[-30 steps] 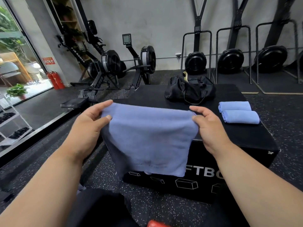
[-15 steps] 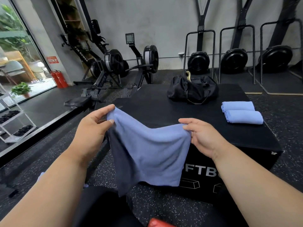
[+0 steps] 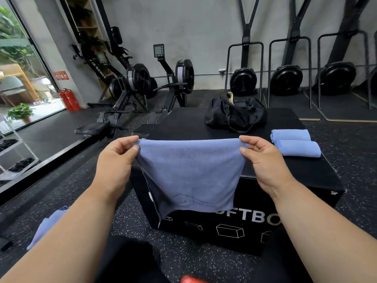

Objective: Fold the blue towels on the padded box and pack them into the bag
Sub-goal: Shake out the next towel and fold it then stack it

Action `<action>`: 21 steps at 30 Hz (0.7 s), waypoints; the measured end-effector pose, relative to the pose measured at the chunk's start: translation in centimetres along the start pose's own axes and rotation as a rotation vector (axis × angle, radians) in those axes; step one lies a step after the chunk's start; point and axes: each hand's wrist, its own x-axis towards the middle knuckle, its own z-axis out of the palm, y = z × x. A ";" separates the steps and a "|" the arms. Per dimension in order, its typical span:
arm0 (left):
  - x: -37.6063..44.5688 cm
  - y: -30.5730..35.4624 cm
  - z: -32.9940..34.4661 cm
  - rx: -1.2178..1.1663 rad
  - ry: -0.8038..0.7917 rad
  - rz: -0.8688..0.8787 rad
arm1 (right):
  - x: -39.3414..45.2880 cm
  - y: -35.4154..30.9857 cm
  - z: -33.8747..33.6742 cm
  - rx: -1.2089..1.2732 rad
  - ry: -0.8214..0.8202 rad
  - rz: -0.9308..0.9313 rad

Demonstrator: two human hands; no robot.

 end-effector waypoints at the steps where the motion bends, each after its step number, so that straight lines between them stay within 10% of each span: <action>1: 0.3 0.0 0.1 0.025 -0.010 0.021 | -0.1 -0.2 -0.3 -0.067 0.000 -0.030; 10: 2.4 0.2 3.8 0.131 -0.091 0.134 | -0.1 -0.4 -1.9 -0.583 0.113 -0.294; 21: 10.2 -1.7 9.1 0.096 -0.047 0.093 | 4.6 1.5 -2.6 -0.622 0.271 -0.359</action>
